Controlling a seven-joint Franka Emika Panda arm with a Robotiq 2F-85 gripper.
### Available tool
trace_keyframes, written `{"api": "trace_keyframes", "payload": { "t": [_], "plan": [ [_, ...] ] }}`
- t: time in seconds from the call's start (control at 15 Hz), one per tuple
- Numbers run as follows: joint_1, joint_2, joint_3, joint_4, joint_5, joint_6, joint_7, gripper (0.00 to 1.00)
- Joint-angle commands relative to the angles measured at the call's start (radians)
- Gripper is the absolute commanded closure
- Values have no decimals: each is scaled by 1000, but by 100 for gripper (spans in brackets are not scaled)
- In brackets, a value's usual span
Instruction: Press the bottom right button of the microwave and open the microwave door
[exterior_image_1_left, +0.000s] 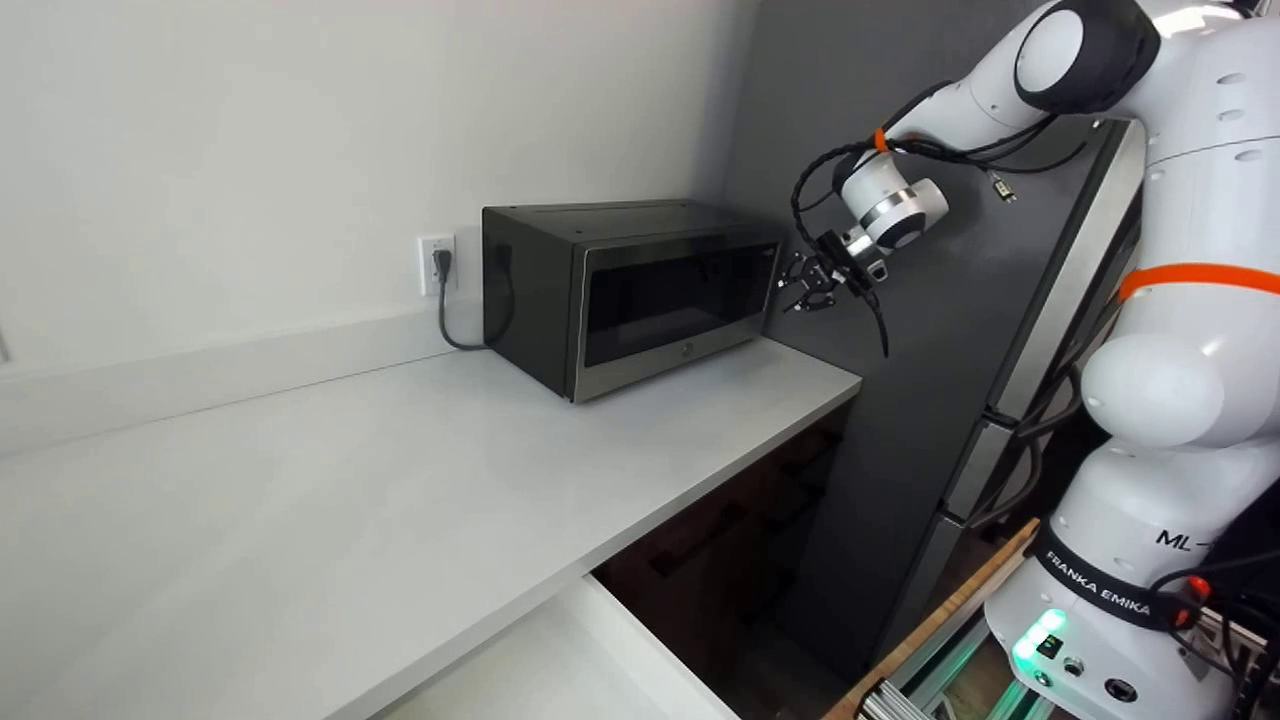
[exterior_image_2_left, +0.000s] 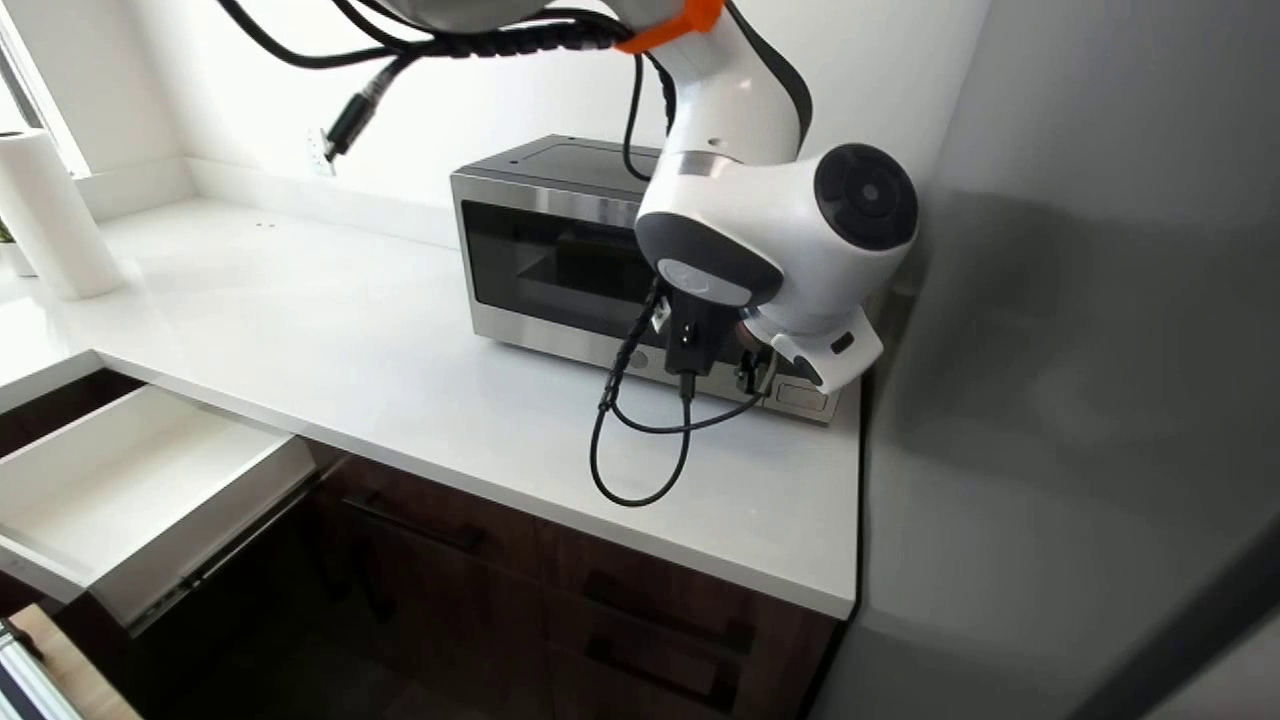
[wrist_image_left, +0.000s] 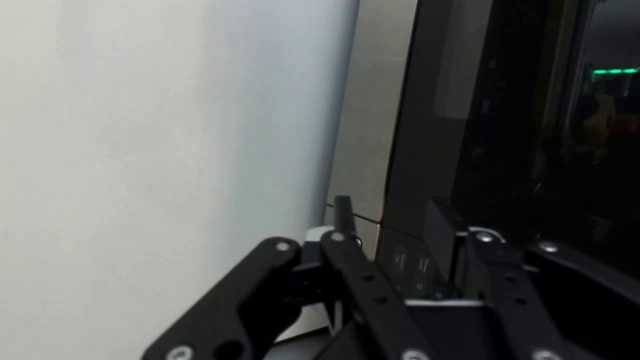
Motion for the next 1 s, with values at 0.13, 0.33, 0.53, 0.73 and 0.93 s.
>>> {"api": "trace_keyframes", "payload": {
  "t": [0.13, 0.33, 0.53, 0.73, 0.93],
  "plan": [
    [-68, 171, 15, 152, 172, 5, -152, 99],
    [-73, 239, 23, 202, 265, 50, -173, 100],
    [-57, 223, 1, 181, 236, 41, -141, 99],
    [-57, 247, 6, 201, 252, 51, -142, 99],
    [-58, 263, 14, 206, 270, 55, -157, 100]
  ]
}}
